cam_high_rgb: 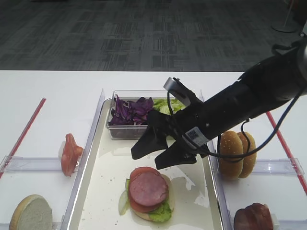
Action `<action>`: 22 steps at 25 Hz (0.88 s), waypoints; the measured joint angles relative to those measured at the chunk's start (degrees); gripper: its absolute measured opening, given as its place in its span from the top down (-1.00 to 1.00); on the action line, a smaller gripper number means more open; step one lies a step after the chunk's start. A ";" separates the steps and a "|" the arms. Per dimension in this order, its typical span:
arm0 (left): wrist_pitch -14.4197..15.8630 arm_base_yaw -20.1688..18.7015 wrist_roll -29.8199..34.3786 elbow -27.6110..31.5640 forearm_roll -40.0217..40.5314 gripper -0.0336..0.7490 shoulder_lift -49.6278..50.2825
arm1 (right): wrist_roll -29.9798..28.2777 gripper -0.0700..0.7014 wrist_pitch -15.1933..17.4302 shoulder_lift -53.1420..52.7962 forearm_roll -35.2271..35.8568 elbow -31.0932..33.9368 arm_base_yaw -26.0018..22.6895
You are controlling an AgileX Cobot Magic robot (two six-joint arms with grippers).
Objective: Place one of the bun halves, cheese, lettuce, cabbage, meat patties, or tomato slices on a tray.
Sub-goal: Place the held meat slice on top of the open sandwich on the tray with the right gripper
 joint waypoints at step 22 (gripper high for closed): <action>0.00 0.00 0.00 0.00 0.00 -0.06 0.00 | 13.07 -0.48 13.39 -0.56 -15.14 -8.19 0.00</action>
